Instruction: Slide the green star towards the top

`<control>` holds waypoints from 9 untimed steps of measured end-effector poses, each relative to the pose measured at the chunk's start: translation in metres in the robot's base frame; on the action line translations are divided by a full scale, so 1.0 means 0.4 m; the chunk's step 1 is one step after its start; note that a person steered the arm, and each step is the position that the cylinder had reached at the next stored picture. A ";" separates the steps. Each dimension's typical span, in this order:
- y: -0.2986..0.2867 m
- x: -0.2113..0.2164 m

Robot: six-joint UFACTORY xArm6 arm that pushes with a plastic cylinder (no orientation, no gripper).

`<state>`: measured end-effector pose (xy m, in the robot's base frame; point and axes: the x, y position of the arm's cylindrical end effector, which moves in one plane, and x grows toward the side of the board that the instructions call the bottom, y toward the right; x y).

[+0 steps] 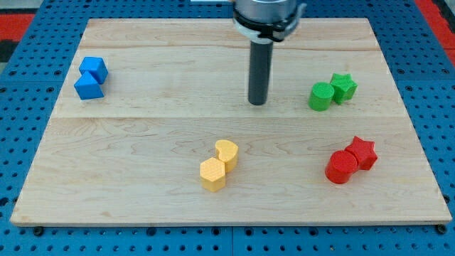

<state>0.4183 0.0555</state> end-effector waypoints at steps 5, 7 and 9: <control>0.369 -0.019; 0.307 -0.177; 0.180 -0.258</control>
<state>0.3152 0.1274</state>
